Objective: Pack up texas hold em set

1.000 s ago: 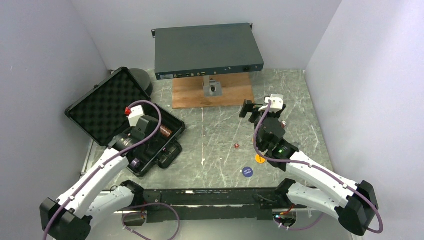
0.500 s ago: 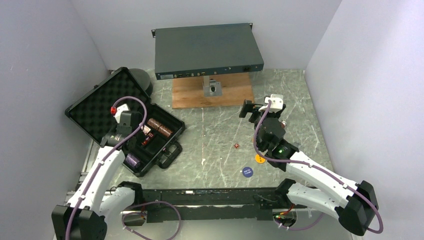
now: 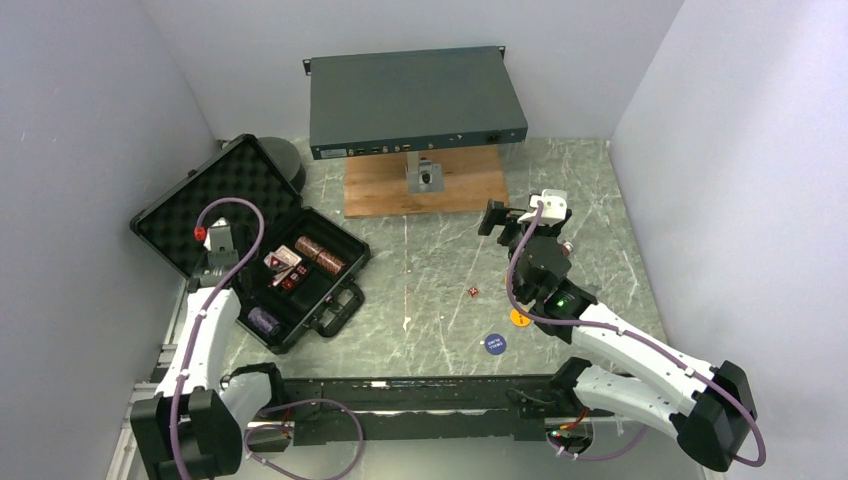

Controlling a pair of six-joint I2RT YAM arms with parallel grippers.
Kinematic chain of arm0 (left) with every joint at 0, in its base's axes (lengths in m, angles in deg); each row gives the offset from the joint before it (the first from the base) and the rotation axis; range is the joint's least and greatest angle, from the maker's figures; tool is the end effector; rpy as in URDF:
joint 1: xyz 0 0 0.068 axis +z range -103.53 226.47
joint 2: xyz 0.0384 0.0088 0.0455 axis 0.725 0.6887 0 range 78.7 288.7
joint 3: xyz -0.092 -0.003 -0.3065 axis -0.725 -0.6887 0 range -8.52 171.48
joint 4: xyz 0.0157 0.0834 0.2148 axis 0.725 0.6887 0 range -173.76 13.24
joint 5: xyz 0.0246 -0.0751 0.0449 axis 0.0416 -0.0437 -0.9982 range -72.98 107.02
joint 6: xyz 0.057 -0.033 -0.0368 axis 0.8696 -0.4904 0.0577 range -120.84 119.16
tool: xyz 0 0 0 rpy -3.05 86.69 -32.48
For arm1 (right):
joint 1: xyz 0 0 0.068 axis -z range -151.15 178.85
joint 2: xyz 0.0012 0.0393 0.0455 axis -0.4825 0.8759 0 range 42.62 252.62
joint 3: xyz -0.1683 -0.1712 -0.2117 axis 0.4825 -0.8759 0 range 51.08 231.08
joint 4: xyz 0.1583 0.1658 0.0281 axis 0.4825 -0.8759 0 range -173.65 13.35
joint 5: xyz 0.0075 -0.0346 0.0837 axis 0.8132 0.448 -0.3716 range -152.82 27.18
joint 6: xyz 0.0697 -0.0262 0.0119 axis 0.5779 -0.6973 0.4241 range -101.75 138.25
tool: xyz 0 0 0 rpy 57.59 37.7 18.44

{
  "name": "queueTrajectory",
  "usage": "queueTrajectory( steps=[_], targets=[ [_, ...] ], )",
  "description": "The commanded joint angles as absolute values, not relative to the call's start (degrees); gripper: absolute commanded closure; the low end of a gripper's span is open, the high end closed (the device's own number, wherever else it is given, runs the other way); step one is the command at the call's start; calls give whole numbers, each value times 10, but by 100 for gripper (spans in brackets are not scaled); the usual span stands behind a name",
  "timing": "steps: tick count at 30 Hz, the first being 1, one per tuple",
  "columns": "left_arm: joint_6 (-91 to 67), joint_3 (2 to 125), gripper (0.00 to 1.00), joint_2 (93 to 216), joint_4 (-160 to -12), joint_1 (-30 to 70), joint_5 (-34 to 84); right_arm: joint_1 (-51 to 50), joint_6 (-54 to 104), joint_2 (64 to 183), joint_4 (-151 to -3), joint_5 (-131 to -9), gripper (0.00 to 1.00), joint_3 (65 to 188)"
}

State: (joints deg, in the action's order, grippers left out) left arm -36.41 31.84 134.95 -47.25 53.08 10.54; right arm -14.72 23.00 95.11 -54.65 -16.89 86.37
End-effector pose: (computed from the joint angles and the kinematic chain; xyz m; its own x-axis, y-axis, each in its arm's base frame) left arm 0.1487 0.0245 0.2643 -0.5339 -0.6437 -0.5483 -0.6065 0.7433 -0.2823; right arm 0.1531 0.0825 0.3659 0.0636 0.1401 -0.9881 0.0341 0.9892 0.1425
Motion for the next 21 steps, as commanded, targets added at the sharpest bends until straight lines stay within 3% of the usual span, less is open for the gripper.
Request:
queueTrajectory(
  steps=[1, 10, 21],
  targets=[
    [-372, 294, 100, 1351, -514, 583, 174, -146, 231, 947, -522, -174, 0, 865],
    [-412, 284, 100, 1377, -555, 658, 183, -145, 230, 949, -522, -173, 0, 864],
    [-408, 292, 100, 1404, -608, 657, 214, -152, 215, 938, -496, -166, 0, 851]
  ],
)
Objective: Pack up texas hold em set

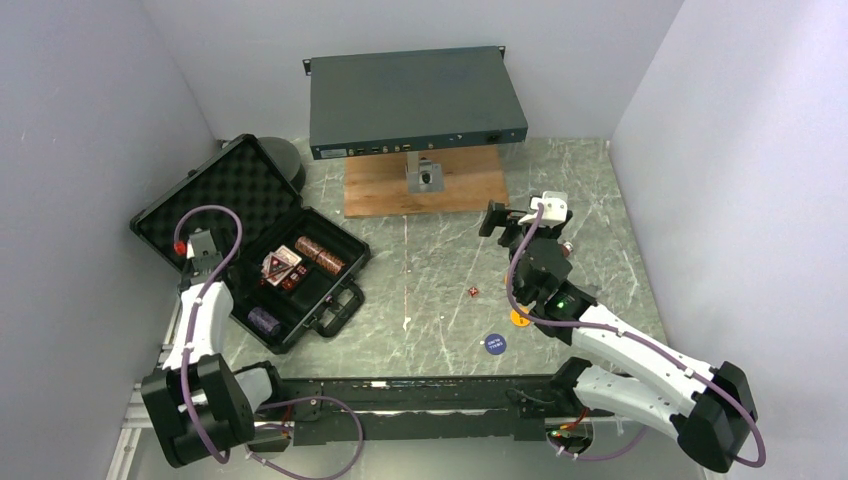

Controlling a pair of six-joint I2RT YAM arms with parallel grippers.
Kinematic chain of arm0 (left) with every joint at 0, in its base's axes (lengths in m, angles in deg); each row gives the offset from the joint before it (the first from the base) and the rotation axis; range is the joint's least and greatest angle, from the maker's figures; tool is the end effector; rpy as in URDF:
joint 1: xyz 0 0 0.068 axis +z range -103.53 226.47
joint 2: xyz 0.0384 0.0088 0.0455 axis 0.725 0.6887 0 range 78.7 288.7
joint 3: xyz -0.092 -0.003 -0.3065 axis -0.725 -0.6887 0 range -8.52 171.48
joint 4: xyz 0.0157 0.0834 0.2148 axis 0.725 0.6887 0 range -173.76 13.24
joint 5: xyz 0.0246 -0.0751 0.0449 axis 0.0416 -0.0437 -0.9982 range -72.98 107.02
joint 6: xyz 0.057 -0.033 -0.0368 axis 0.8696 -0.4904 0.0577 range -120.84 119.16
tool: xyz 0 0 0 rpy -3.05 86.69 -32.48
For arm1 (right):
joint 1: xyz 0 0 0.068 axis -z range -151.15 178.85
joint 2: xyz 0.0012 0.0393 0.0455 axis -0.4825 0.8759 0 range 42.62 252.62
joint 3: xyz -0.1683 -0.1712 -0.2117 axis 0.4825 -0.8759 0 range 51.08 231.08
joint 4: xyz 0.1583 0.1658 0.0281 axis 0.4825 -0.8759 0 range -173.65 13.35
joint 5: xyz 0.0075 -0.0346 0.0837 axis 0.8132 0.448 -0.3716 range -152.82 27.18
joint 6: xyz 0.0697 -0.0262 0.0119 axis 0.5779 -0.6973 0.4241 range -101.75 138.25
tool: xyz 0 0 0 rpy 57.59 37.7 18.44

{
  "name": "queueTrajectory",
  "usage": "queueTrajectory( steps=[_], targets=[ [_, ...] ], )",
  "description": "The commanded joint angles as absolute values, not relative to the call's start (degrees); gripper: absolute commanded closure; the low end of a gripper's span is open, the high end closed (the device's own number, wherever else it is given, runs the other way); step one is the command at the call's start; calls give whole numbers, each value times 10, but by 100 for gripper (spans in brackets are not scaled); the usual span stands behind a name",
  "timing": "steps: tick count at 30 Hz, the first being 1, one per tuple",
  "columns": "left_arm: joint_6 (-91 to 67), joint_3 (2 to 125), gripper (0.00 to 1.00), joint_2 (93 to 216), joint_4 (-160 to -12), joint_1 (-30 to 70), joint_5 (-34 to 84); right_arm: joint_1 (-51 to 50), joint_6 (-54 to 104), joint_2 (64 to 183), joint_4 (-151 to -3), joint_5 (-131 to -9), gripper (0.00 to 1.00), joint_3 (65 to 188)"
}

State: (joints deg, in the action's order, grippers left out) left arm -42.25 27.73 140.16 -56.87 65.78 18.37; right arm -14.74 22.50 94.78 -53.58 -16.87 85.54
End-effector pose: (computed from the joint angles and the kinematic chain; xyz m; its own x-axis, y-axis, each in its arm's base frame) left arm 0.1634 0.0557 0.2434 -0.3489 -0.8230 -0.4484 -0.7303 0.5386 -0.4203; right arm 0.1519 0.0815 0.3640 0.0704 0.1383 -0.9879 0.0337 0.9895 0.1409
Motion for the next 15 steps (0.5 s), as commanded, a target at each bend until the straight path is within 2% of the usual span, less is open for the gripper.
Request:
queueTrajectory(
  steps=[1, 15],
  targets=[
    [-401, 287, 100, 1397, -617, 651, 221, -153, 215, 939, -494, -166, 0, 851],
    [-347, 278, 100, 1382, -576, 524, 172, -152, 216, 963, -498, -167, 0, 858]
  ],
)
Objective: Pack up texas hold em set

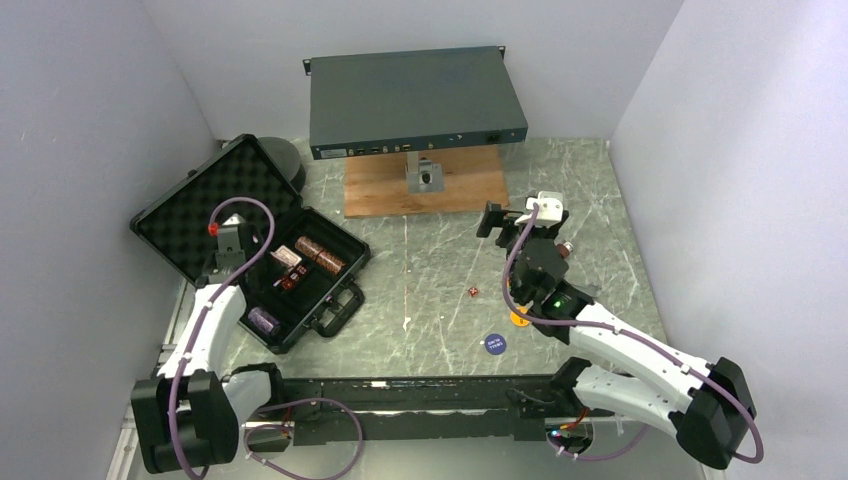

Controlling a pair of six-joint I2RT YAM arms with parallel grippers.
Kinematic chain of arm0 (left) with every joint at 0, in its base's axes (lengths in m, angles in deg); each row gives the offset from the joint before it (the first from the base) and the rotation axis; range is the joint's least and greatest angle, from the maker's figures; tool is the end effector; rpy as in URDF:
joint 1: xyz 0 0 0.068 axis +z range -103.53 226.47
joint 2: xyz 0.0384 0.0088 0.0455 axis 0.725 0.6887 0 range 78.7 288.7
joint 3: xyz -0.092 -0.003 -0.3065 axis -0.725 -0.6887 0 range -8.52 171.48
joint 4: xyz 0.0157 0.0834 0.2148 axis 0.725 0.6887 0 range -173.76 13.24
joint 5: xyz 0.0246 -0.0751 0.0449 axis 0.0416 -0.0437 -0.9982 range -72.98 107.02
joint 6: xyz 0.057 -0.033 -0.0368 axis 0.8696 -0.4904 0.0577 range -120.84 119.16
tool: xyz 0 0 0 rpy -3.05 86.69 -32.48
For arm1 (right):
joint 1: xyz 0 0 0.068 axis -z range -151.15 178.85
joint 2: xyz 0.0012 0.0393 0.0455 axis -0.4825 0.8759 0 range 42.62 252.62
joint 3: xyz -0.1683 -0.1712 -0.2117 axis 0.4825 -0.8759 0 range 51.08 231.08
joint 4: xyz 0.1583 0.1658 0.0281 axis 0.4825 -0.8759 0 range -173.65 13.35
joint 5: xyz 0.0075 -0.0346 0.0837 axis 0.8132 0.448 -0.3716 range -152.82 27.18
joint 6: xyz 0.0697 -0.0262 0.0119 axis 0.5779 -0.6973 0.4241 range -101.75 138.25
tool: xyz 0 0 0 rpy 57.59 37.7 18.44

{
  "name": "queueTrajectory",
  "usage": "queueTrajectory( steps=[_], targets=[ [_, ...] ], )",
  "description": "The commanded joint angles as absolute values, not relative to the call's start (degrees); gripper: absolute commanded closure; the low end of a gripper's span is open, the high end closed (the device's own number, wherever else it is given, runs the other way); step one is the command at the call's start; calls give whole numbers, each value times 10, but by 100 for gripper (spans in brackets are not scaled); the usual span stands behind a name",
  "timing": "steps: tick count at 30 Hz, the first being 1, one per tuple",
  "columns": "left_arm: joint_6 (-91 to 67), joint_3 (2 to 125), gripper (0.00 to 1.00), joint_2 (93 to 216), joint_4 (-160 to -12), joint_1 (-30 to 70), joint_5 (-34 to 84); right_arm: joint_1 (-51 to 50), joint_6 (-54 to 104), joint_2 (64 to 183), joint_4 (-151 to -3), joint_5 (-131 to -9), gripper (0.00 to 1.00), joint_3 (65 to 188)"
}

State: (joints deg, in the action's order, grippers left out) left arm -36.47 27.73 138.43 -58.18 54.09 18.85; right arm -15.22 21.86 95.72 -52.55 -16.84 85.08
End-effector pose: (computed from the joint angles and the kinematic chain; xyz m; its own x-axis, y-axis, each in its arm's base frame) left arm 0.1698 0.0207 0.2500 -0.5435 -0.6602 -0.5185 -0.5270 0.7491 -0.4014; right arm 0.1540 0.0854 0.3610 0.0644 0.1233 -0.9903 0.0273 0.9917 0.1253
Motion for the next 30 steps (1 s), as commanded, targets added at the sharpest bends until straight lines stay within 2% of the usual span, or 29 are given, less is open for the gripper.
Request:
queueTrajectory(
  steps=[1, 4, 5, 6, 17, 24, 30],
  targets=[
    [-349, 275, 100, 1383, -577, 518, 172, -152, 217, 964, -499, -167, 0, 858],
    [-360, 265, 100, 1390, -586, 499, 166, -151, 219, 969, -499, -169, 0, 859],
    [-364, 262, 95, 1395, -589, 493, 165, -150, 219, 970, -499, -169, 0, 859],
    [-368, 259, 100, 1400, -592, 486, 165, -149, 219, 971, -500, -169, 0, 859],
    [-387, 240, 100, 1422, -618, 444, 154, -147, 220, 979, -502, -171, 0, 861],
    [-388, 240, 90, 1426, -625, 443, 149, -147, 224, 980, -504, -174, 0, 862],
    [-388, 241, 73, 1420, -621, 444, 139, -147, 223, 981, -502, -174, 0, 861]
  ],
)
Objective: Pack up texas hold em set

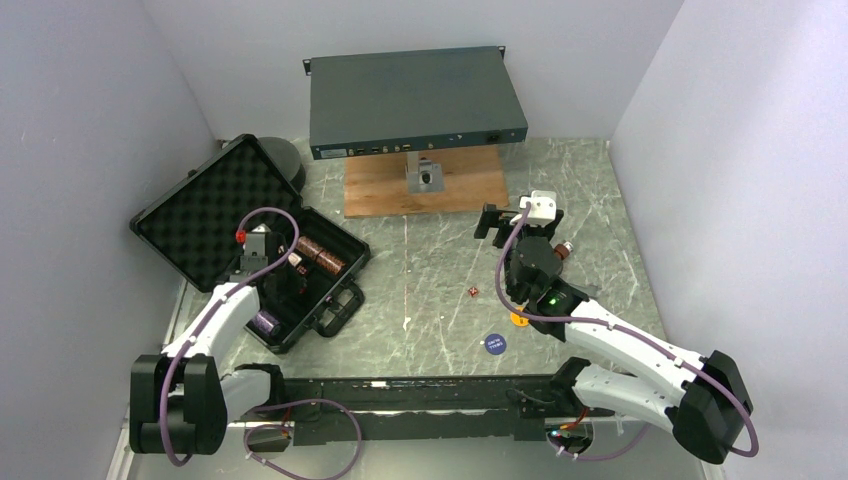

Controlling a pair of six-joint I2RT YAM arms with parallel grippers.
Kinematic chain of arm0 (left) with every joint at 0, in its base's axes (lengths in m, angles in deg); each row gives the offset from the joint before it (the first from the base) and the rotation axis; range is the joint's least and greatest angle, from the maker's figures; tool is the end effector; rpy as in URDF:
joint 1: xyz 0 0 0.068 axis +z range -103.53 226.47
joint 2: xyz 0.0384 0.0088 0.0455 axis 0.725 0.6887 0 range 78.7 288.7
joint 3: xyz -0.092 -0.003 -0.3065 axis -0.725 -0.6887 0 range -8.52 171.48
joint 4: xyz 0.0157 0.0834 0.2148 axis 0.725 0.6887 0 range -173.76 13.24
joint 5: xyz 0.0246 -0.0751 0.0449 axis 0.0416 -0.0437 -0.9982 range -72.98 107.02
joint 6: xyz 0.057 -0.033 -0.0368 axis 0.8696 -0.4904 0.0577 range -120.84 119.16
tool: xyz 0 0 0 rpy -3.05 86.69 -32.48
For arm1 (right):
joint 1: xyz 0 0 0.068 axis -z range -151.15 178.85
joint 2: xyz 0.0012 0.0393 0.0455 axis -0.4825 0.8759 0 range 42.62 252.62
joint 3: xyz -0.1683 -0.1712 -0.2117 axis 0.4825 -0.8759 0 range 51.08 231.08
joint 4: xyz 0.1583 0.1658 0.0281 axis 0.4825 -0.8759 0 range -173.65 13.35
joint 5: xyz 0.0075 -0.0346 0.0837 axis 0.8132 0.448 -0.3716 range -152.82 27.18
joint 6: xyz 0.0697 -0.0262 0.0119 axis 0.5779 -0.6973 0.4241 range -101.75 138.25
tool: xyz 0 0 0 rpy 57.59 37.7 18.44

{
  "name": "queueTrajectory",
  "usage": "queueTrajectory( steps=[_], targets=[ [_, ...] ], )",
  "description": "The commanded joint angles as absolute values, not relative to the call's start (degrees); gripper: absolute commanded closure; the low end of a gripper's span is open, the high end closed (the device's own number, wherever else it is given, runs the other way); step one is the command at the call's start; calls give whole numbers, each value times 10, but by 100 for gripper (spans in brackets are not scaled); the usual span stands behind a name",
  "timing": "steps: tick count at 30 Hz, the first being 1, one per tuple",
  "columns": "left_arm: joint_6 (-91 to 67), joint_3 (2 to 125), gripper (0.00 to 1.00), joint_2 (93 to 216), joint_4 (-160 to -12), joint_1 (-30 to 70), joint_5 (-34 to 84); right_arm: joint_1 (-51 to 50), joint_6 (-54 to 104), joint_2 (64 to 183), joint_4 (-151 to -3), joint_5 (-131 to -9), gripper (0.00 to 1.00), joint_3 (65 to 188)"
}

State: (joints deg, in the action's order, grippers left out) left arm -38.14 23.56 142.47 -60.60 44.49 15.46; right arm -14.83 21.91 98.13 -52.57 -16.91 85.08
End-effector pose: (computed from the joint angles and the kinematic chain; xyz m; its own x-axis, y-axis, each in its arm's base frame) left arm 0.1730 -0.0042 0.2210 -0.6615 -0.5833 -0.4714 -0.4802 0.8122 -0.3312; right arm 0.1620 0.0915 0.3544 0.0347 0.0947 -0.9949 0.0362 0.9947 0.0959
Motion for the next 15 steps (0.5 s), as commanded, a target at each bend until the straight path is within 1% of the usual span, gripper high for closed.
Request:
queueTrajectory(
  steps=[1, 9, 15],
  targets=[
    [-388, 241, 71, 1417, -620, 443, 138, -147, 223, 981, -503, -173, 0, 861],
    [-390, 231, 55, 1392, -619, 443, 133, -147, 226, 984, -505, -175, 0, 863],
    [-388, 235, 54, 1376, -611, 443, 137, -146, 224, 984, -506, -174, 0, 864]
  ],
)
